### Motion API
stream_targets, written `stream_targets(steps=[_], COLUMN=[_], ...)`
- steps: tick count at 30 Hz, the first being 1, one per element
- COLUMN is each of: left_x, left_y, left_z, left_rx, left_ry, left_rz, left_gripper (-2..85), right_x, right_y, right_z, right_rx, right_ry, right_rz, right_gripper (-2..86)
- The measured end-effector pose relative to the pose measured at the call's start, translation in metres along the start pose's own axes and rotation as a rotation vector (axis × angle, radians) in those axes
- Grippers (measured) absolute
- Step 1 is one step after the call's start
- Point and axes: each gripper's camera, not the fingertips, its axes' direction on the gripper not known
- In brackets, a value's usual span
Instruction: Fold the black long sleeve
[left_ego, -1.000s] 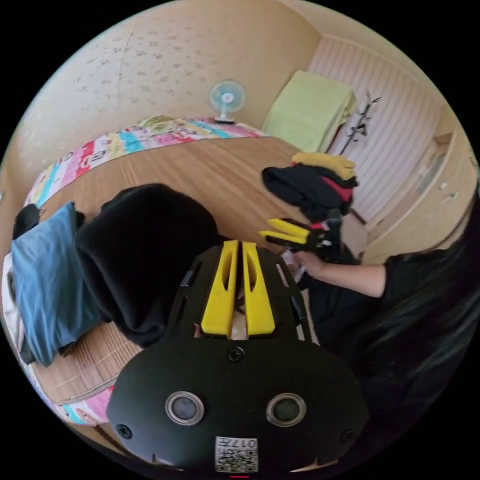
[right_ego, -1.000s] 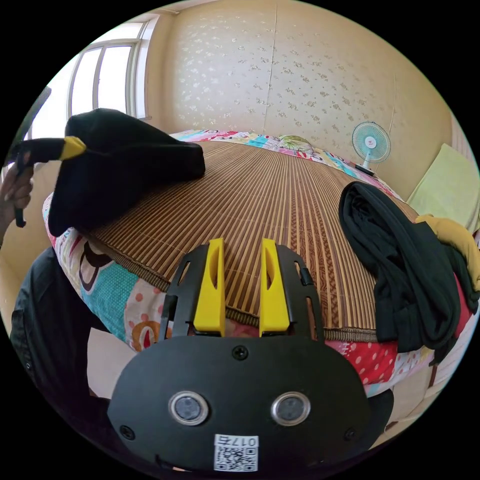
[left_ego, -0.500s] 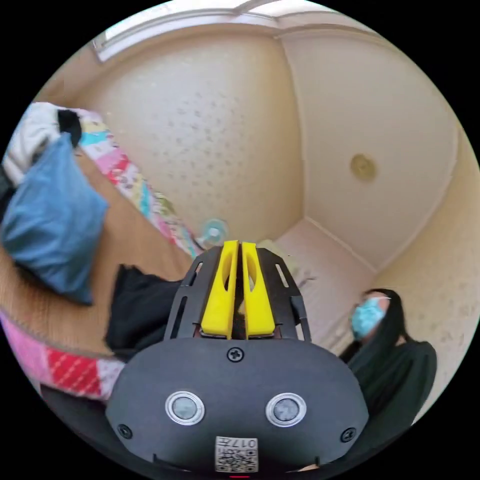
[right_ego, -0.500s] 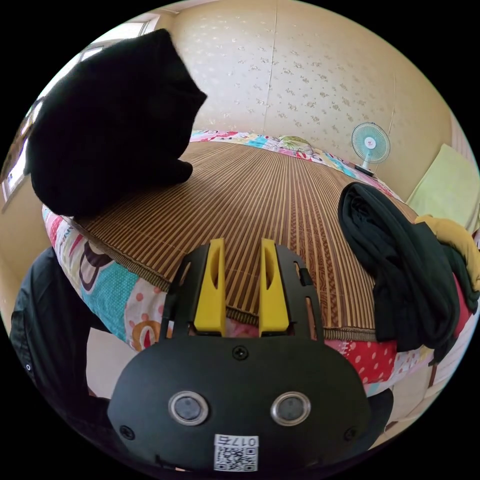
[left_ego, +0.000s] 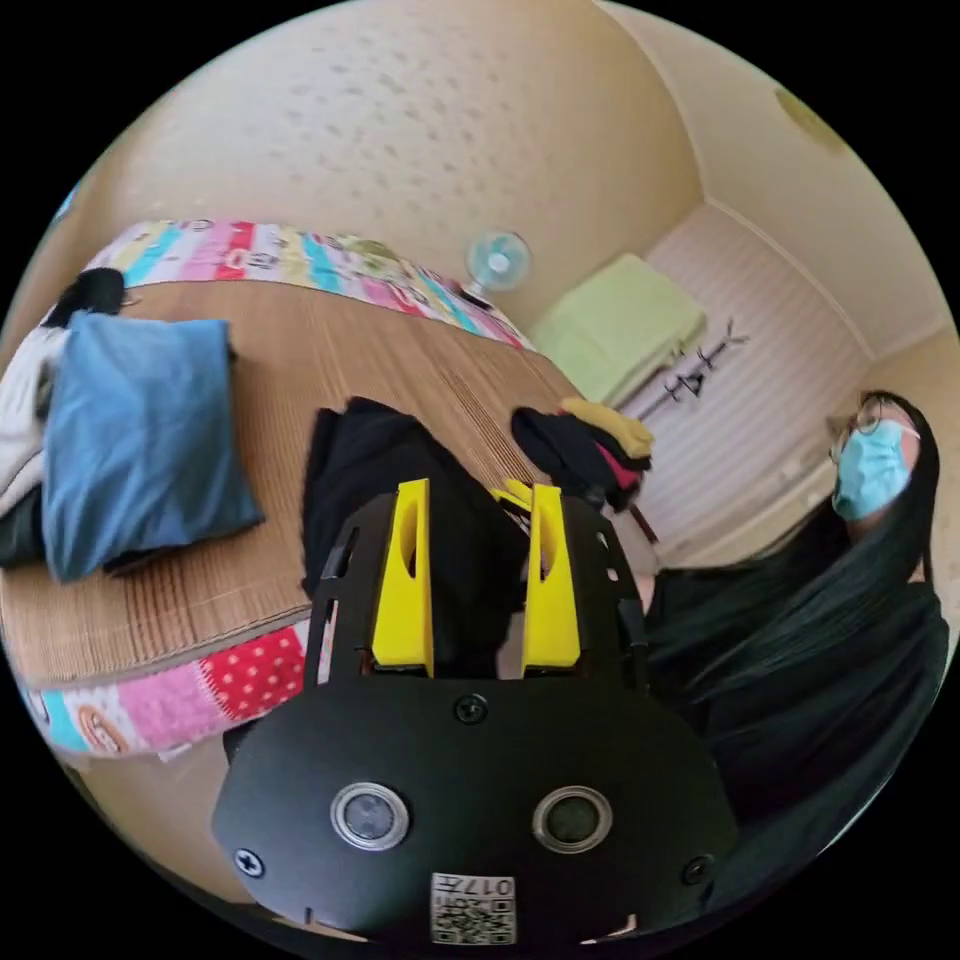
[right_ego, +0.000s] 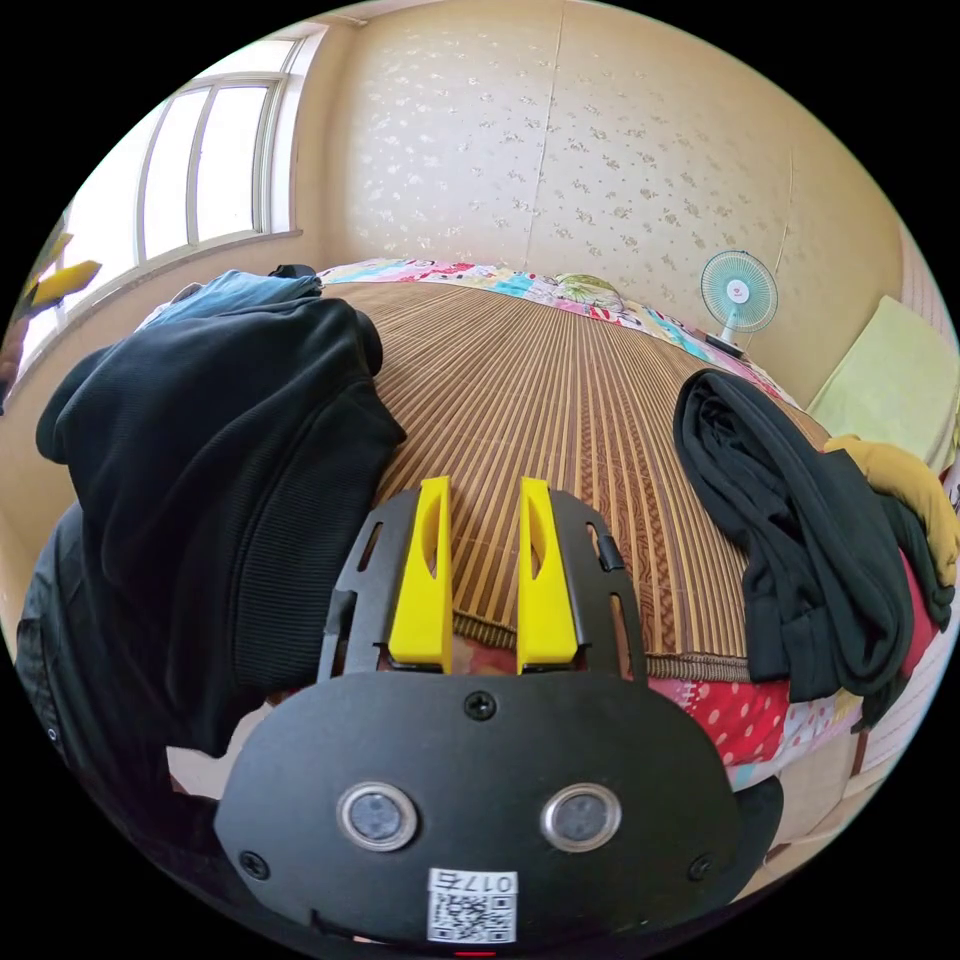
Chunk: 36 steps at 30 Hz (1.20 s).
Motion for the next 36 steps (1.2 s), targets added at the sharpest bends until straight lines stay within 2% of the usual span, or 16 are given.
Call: stream_targets(steps=[4,6,8,10,12,15,18,20,22,25,26,27,31,33,36], left_x=[0.057,0.086,0.106,0.12,0.128,0.142,0.158,0.16,0.156,0.138,0.132,0.131,0.142,0.151,0.156], left_y=[-0.011,-0.001,0.009,0.022,0.043,0.068,0.081,0.086,0.089,0.081,0.076,0.071,0.063,0.065,0.071], left_z=[0.109,0.187,0.234,0.272,0.305,0.317,0.335,0.333,0.319,0.259,0.222,0.178,0.032,-0.057,-0.138], left_rx=[-0.212,-0.349,-0.406,-0.421,-0.421,-0.296,-0.289,-0.278,-0.273,-0.252,-0.207,-0.133,0.138,0.321,0.492], left_ry=[0.039,-0.01,-0.079,-0.167,-0.409,-0.534,-0.736,-0.787,-0.727,-0.391,-0.201,-0.057,0.161,0.275,0.411], left_rz=[0.118,0.117,0.127,0.111,0.076,0.052,0.113,0.129,0.132,0.085,0.078,0.108,0.228,0.303,0.385], left_gripper=[14.2,14.0,14.1,14.4,14.5,13.7,10.5,8.1,4.5,1.7,1.2,1.0,0.5,0.4,0.4], right_x=[0.0,0.001,0.002,0.003,0.006,0.01,0.014,0.018,0.023,0.042,0.054,0.066,0.101,0.127,0.147], right_y=[-0.001,-0.001,-0.001,-0.001,0.0,0.001,0.003,0.004,0.005,0.008,0.009,0.011,0.017,0.018,0.015], right_z=[-0.004,-0.006,-0.009,-0.012,-0.016,-0.021,-0.028,-0.033,-0.037,-0.047,-0.052,-0.058,-0.079,-0.099,-0.142], right_rx=[0.0,0.001,0.001,0.001,0.0,0.001,0.001,0.001,0.0,-0.006,-0.012,-0.016,-0.064,-0.076,0.046], right_ry=[0.001,0.0,-0.003,-0.004,-0.008,-0.01,-0.01,-0.012,-0.018,-0.08,-0.122,-0.168,-0.29,-0.423,-0.665], right_rz=[0.001,0.002,0.003,0.004,0.007,0.008,0.009,0.01,0.013,0.043,0.063,0.084,0.125,0.187,0.15], right_gripper=[10.4,10.4,10.3,10.4,10.4,10.4,10.4,10.3,10.3,9.9,9.5,9.1,8.2,12.6,13.6])
